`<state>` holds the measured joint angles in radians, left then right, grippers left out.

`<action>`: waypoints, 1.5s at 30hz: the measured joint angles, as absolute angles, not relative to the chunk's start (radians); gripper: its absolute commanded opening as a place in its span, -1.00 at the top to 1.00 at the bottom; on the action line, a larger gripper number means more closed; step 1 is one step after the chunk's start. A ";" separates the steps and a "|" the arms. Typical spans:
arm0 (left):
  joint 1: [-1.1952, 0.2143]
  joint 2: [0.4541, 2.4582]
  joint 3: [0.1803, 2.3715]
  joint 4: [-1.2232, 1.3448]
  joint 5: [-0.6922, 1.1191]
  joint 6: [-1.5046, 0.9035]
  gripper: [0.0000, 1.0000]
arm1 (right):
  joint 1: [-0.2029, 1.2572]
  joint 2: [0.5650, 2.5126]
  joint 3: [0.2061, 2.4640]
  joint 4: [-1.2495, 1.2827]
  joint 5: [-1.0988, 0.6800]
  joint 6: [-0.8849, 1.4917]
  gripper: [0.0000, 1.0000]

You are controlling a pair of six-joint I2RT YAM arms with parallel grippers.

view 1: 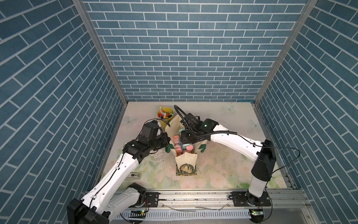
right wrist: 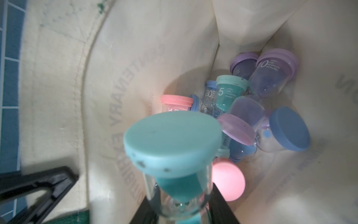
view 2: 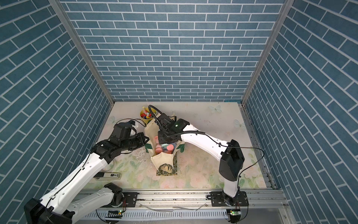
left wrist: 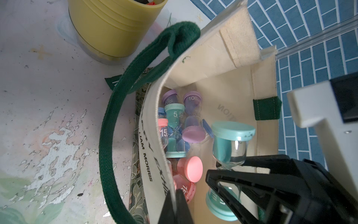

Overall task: Put the hourglass into the canvas bag
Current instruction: Place the hourglass in the canvas bag.

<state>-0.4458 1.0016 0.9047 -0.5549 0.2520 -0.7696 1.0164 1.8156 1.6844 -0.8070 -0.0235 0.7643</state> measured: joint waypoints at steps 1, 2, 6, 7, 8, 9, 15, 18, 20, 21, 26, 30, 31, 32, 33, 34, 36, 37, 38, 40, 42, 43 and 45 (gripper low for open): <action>-0.446 1.002 0.905 -0.555 0.252 -0.770 1.00 | 1.017 1.816 1.678 -0.802 -0.026 0.768 1.00; -0.446 1.002 0.905 -0.554 0.252 -0.770 1.00 | 1.017 1.816 1.671 -0.796 -0.028 0.772 1.00; -0.446 1.002 0.905 -0.554 0.252 -0.770 1.00 | 1.018 1.816 1.642 -0.783 -0.035 0.787 1.00; -0.446 1.002 0.905 -0.554 0.252 -0.770 1.00 | 1.019 1.816 1.636 -0.781 -0.037 0.789 1.00; -0.446 1.002 0.905 -0.554 0.252 -0.770 1.00 | 1.019 1.816 1.631 -0.780 -0.038 0.789 1.00; -0.446 1.002 0.905 -0.554 0.252 -0.770 1.00 | 1.020 1.816 1.626 -0.778 -0.039 0.789 1.00; -0.446 1.002 0.905 -0.554 0.252 -0.770 1.00 | 1.020 1.826 1.612 -0.768 -0.039 0.790 1.00; -0.446 1.002 0.905 -0.554 0.252 -0.770 1.00 | 1.020 1.843 1.605 -0.761 -0.042 0.791 1.00; -0.446 1.002 0.905 -0.554 0.252 -0.770 1.00 | 1.020 1.858 1.601 -0.760 -0.045 0.797 1.00; -0.446 1.002 0.905 -0.554 0.252 -0.770 1.00 | 1.020 1.863 1.599 -0.758 -0.046 0.800 1.00; -0.446 1.002 0.905 -0.553 0.252 -0.770 1.00 | 1.020 1.868 1.594 -0.754 -0.048 0.807 0.76; -0.446 1.002 0.905 -0.552 0.255 -0.770 1.00 | 1.021 1.868 1.594 -0.755 -0.044 0.807 0.06; -0.446 1.002 0.905 -0.552 0.255 -0.770 1.00 | 1.021 1.868 1.594 -0.756 -0.040 0.807 -0.09; -0.445 1.002 0.905 -0.552 0.255 -0.770 1.00 | 1.021 1.867 1.594 -0.757 -0.035 0.802 -0.20; -0.446 1.002 0.905 -0.551 0.255 -0.770 1.00 | 1.021 1.866 1.594 -0.759 -0.030 0.805 -0.35; -0.445 1.003 0.904 -0.551 0.255 -0.770 1.00 | 1.021 1.864 1.598 -0.764 -0.026 0.805 -0.73; -0.445 1.004 0.904 -0.548 0.255 -0.770 1.00 | 1.021 1.855 1.608 -0.772 -0.016 0.796 -0.94; -0.446 1.005 0.904 -0.547 0.256 -0.770 1.00 | 1.021 1.845 1.611 -0.774 -0.011 0.791 -0.96; -0.446 1.005 0.904 -0.547 0.256 -0.770 1.00 | 1.021 1.835 1.612 -0.776 -0.005 0.787 -0.97; -0.446 1.005 0.904 -0.547 0.255 -0.770 1.00 | 1.021 1.806 1.615 -0.786 0.014 0.781 -0.96; -0.446 1.005 0.904 -0.547 0.256 -0.769 0.99 | 1.021 1.772 1.615 -0.799 0.038 0.776 -0.97; -0.445 1.005 0.904 -0.547 0.256 -0.768 0.94 | 1.021 1.751 1.615 -0.806 0.056 0.776 -0.96; -0.446 1.005 0.904 -0.547 0.255 -0.765 0.72 | 1.022 1.703 1.614 -0.822 0.096 0.761 -0.97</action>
